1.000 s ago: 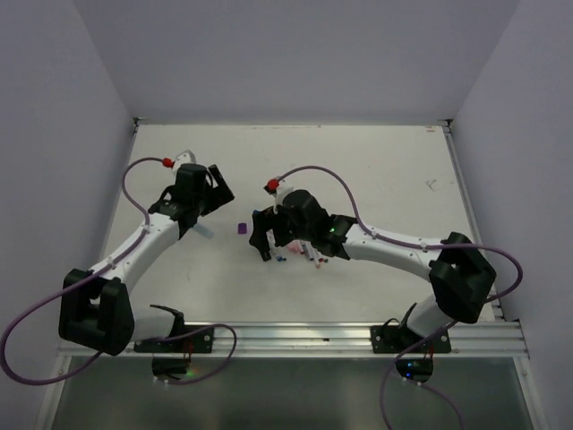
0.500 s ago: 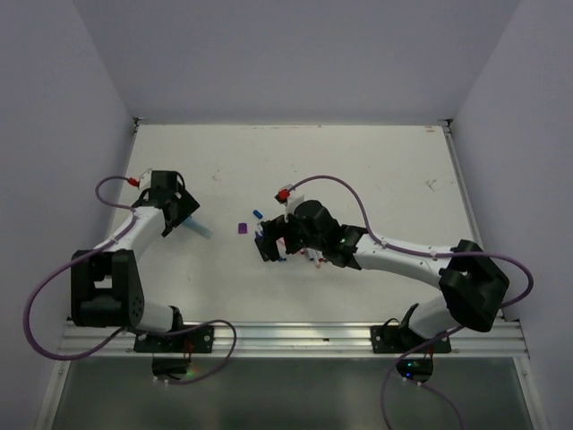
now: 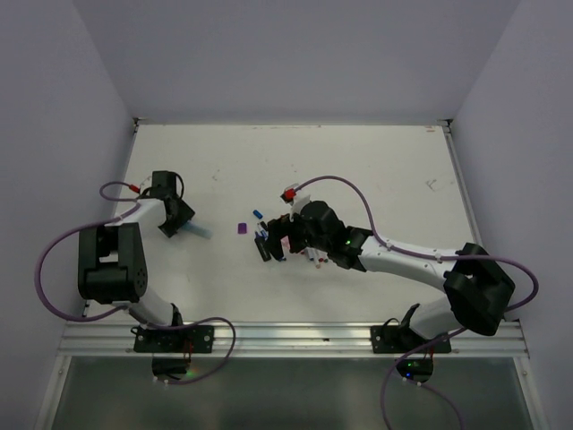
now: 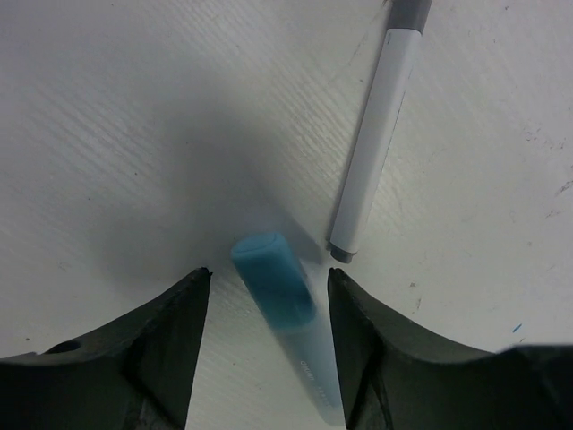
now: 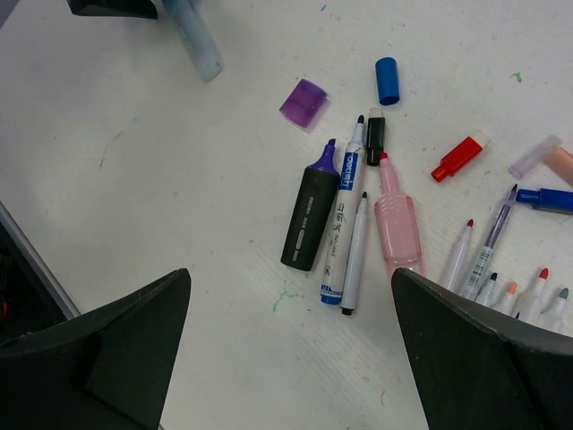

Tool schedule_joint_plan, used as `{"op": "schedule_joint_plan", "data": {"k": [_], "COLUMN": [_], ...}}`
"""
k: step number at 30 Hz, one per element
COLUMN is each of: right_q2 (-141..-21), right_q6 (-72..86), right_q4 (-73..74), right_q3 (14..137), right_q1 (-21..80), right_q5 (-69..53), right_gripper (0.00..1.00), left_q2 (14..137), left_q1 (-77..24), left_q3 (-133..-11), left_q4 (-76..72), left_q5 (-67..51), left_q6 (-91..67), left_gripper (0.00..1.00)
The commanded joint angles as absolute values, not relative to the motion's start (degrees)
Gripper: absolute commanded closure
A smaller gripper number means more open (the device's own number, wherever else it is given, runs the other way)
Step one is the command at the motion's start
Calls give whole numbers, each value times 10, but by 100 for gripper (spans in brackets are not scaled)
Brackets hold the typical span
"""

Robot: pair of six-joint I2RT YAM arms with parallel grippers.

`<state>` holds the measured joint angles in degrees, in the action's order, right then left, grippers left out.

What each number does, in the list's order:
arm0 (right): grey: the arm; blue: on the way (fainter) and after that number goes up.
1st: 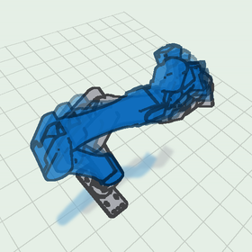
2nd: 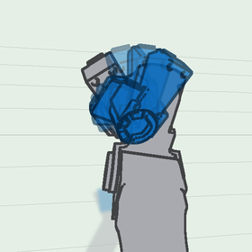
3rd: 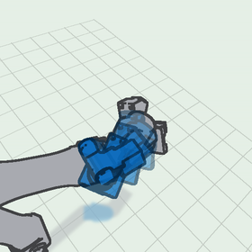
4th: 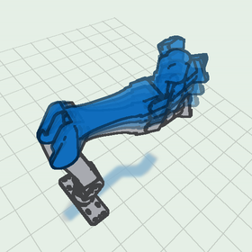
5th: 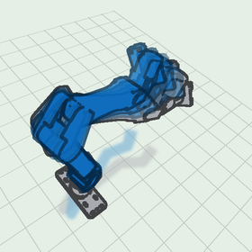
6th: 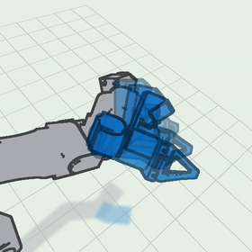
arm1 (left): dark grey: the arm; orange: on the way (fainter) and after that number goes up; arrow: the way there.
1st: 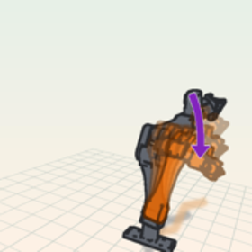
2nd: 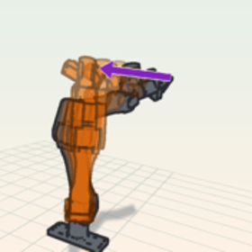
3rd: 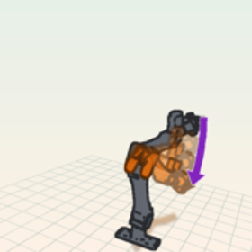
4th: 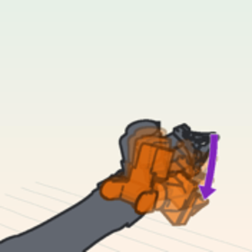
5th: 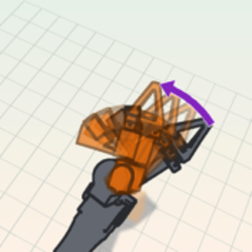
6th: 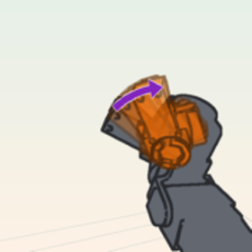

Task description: Open the pen caps

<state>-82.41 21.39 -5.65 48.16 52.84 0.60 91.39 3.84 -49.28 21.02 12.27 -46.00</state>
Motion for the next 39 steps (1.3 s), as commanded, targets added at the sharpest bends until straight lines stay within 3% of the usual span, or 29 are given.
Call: {"op": "schedule_joint_plan", "data": {"k": [1, 12, 23, 33, 39], "right_q2": [-809, -815, -832, -900, -930], "right_q6": [207, 205, 190, 259, 270], "right_q4": [-83, -83, -114, -183, -185], "right_q3": [475, 477, 488, 536, 580], "right_q1": [525, 523, 523, 526, 530], "right_q5": [21, 9, -72, -172, -170], "right_gripper": [1, 1, 1, 3, 9], "left_q2": [917, 924, 840, 642, 563], "left_q1": [44, 44, 44, 0, -99], "left_q3": [-511, -487, -437, -378, -375], "left_q4": [203, 199, 163, 119, 105], "left_q5": [123, 113, 38, -25, -2], "left_q6": [-474, -473, -450, -470, -497], "left_gripper": [45, 61, 98, 100, 100]}}
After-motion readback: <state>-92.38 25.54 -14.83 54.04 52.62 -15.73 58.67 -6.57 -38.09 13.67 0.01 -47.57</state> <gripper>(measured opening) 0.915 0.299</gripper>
